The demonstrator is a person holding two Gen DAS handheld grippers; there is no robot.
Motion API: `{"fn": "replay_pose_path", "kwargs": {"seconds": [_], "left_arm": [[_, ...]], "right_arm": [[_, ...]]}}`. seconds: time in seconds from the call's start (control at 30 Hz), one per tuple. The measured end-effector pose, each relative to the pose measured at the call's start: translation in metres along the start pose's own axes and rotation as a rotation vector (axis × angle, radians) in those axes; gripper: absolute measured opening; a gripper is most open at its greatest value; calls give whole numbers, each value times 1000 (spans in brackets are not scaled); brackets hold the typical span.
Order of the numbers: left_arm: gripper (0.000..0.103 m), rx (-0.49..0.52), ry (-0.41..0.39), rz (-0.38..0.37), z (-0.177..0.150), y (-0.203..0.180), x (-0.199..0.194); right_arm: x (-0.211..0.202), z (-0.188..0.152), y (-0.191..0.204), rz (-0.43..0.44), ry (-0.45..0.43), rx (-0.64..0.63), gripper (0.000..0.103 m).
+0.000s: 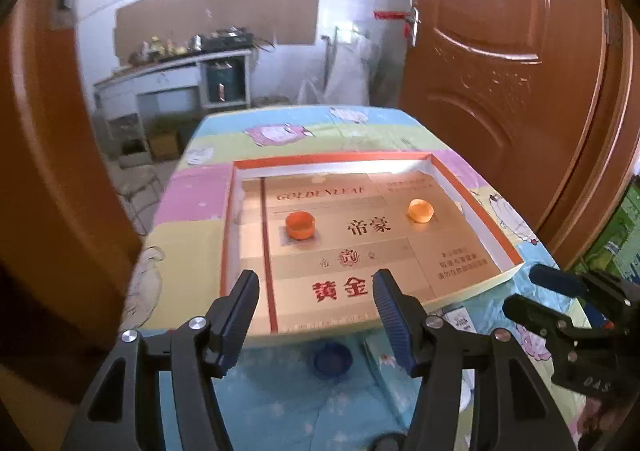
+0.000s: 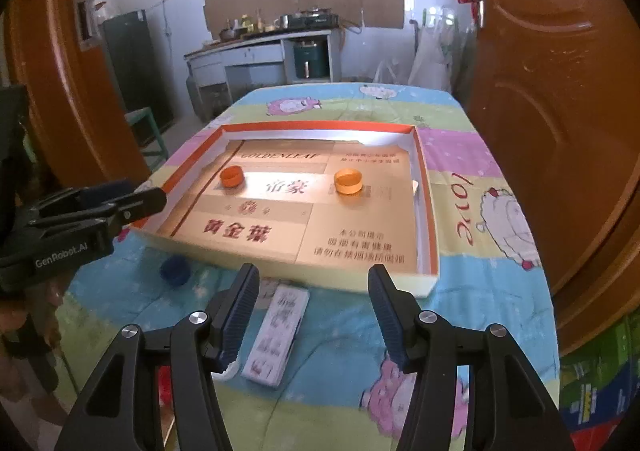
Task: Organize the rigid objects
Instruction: 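Move both tools back toward the lipsticks on the cloth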
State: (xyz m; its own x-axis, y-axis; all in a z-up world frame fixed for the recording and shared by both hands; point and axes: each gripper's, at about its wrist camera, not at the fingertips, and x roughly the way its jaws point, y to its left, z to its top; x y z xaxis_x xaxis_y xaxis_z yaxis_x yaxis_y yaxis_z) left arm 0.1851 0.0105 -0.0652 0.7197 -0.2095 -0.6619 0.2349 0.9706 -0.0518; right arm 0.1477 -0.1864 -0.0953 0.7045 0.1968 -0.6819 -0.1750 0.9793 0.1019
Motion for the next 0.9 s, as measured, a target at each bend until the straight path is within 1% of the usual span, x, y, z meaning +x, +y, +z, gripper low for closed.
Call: {"fn": "replay_pose_path", "kwargs": {"seconds": [0.17, 0.3, 0.43, 0.53, 0.67, 0.7, 0.77, 0.9], "left_arm": [[59, -14, -50, 0, -13, -6, -29], [59, -14, -58, 13, -21, -8, -44], [59, -23, -65, 19, -30, -9, -57], [59, -43, -75, 2, -38, -9, -67], [59, -13, -92, 10, -47, -15, -79], [59, -10, -89, 2, -50, -16, -80], [59, -12, -86, -10, -55, -15, -84], [59, -22, -88, -6, -66, -12, -91]], "right_arm": [[-24, -19, 8, -2, -20, 15, 58], [-38, -29, 10, -9, -29, 32, 58], [-51, -39, 16, -39, -40, 26, 58], [-56, -46, 20, -51, -30, 22, 58], [-64, -54, 22, -49, -25, 40, 58], [-65, -57, 23, -49, -21, 44, 58], [-66, -62, 25, -33, -2, 52, 58], [-60, -79, 37, -11, 42, 45, 58]]}}
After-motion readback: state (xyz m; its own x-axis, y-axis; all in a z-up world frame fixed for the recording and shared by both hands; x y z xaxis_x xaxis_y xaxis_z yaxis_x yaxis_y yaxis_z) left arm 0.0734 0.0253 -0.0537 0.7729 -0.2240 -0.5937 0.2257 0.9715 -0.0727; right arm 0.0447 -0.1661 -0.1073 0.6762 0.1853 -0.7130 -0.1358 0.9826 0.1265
